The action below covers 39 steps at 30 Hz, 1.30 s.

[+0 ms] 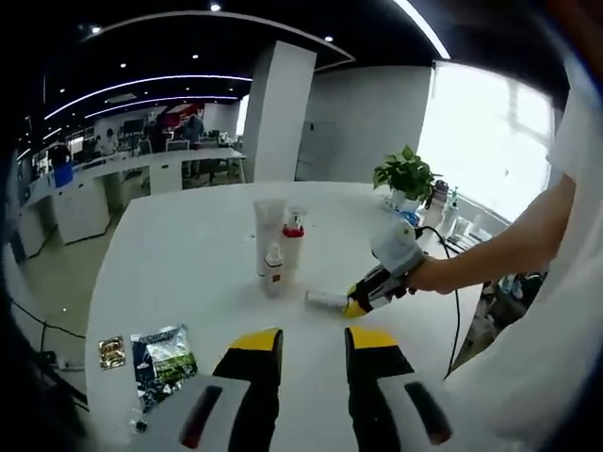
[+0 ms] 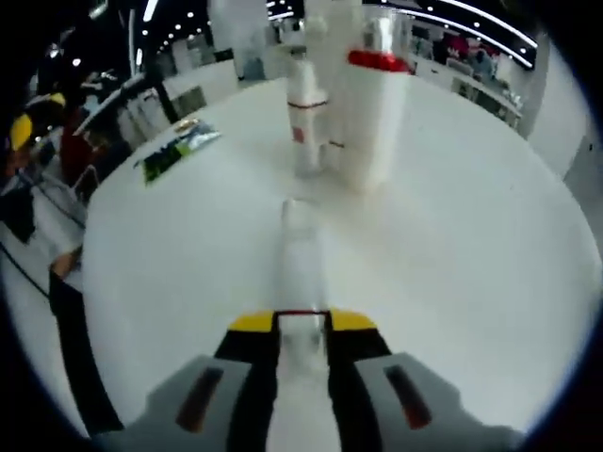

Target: Arrange the skincare products in the storage area until every visible bottle or jar stands upright without overlapping.

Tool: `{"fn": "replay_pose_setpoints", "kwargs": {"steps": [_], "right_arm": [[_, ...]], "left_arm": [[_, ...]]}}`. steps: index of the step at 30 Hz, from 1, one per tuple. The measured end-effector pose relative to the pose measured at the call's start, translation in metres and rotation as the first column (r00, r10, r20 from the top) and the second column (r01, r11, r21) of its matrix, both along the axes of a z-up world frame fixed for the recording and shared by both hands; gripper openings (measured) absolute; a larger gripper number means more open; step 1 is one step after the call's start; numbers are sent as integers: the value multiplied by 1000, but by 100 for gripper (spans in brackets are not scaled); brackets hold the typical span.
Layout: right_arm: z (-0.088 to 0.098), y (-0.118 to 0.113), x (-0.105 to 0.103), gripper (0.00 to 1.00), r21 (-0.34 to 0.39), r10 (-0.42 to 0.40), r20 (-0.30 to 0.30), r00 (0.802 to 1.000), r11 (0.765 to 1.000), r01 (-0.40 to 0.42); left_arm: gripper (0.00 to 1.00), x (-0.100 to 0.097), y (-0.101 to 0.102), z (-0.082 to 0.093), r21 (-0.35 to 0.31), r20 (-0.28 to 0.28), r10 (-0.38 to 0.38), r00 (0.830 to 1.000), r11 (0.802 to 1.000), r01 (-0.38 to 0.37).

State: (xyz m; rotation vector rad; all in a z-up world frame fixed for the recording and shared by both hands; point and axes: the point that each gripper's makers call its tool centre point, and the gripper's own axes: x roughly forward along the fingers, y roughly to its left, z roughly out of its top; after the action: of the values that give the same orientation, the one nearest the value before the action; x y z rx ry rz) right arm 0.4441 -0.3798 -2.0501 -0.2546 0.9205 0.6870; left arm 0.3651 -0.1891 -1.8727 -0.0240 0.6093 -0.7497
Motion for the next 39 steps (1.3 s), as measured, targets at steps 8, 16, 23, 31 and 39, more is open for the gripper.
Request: {"fn": "replay_pose_setpoints", "kwargs": {"steps": [8,16,23,31,39], "right_arm": [[43,30,-28,16,11,212,161,964,976,-216],[101,67,-69,16,-5,440,316,841,887,-462],[145,90,-103,16,-120,626,392,674,761,-638],[147,90,-116,17,-152,675,369,639,722,-675],[150,101,-121,17,-168,714,373,592,680,-714]], "left_arm": [[40,-7,-20,-25,-213,-256,14,967,975,-70],[50,-10,-45,-25,-387,-442,-74,894,915,-116],[47,-22,-72,-19,-521,-512,-202,835,846,-114],[27,-35,-80,-20,-554,-507,-281,815,830,-59],[23,-43,-72,-17,-576,-509,-296,808,815,-65]]}}
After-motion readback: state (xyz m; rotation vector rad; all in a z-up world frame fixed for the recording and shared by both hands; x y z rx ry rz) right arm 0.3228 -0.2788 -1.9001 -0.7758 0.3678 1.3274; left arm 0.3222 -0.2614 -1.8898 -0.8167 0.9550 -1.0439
